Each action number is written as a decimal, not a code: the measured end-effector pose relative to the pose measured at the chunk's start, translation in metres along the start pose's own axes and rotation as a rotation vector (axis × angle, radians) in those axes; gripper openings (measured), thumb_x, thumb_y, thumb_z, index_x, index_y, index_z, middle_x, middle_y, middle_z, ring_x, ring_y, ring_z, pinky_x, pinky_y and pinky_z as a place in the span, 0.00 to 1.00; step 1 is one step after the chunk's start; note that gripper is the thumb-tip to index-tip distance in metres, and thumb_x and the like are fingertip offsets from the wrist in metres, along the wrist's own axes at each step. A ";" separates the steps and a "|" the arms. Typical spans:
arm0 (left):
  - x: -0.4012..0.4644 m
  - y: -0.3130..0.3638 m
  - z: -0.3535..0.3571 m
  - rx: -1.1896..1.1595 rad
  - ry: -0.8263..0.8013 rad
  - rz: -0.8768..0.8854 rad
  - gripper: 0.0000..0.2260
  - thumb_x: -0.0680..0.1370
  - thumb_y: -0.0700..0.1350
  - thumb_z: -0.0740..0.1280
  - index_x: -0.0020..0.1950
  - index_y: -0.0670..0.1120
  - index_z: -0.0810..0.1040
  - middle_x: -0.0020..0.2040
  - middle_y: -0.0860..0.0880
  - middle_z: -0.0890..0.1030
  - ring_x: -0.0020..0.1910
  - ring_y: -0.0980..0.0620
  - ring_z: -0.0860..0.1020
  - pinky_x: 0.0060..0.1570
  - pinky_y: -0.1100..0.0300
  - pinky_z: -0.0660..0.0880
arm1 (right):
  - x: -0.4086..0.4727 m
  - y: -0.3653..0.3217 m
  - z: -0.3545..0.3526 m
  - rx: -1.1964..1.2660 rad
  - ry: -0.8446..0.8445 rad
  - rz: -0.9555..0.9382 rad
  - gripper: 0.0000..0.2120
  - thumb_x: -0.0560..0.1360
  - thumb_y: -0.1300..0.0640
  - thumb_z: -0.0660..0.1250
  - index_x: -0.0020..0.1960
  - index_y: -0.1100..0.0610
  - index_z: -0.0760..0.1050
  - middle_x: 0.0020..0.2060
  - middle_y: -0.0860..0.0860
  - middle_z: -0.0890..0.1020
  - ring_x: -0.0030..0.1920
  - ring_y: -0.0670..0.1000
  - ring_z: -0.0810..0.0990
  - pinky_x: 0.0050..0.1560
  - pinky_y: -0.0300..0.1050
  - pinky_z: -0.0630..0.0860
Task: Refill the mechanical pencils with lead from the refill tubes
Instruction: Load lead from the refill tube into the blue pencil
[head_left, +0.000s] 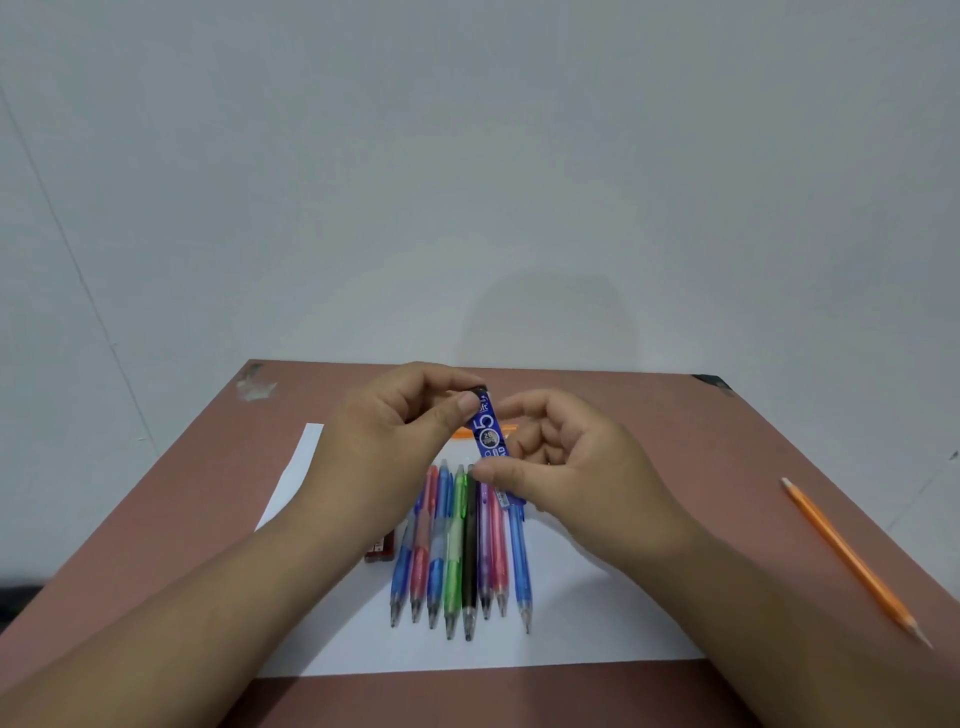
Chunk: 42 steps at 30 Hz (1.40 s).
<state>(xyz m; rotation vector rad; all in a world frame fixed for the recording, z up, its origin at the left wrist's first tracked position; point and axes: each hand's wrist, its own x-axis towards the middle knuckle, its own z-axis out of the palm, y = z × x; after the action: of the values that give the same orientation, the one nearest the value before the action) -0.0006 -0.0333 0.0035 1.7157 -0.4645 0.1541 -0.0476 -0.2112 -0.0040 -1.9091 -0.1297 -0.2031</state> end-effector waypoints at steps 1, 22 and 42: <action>0.000 0.000 -0.001 -0.015 0.000 -0.004 0.06 0.79 0.44 0.70 0.51 0.53 0.84 0.43 0.55 0.86 0.43 0.61 0.83 0.42 0.70 0.75 | 0.000 -0.001 -0.001 0.054 -0.022 0.012 0.14 0.71 0.52 0.78 0.55 0.51 0.81 0.39 0.56 0.84 0.36 0.54 0.82 0.37 0.49 0.80; -0.005 0.011 -0.005 -0.109 0.020 -0.012 0.05 0.77 0.45 0.72 0.51 0.49 0.85 0.42 0.52 0.87 0.34 0.61 0.80 0.33 0.68 0.75 | 0.000 -0.002 -0.006 0.207 -0.095 0.047 0.07 0.73 0.61 0.75 0.51 0.60 0.83 0.40 0.55 0.86 0.38 0.49 0.83 0.40 0.42 0.79; -0.002 0.010 -0.008 -0.210 -0.124 -0.057 0.10 0.82 0.44 0.63 0.54 0.47 0.85 0.48 0.49 0.87 0.39 0.50 0.83 0.38 0.63 0.79 | -0.002 0.001 -0.015 0.105 -0.089 -0.063 0.08 0.75 0.62 0.75 0.50 0.51 0.84 0.47 0.57 0.84 0.49 0.63 0.84 0.48 0.58 0.85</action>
<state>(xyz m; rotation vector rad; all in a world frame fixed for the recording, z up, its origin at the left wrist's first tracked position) -0.0053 -0.0262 0.0136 1.5359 -0.5043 -0.0419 -0.0509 -0.2255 -0.0005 -1.8108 -0.2555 -0.1510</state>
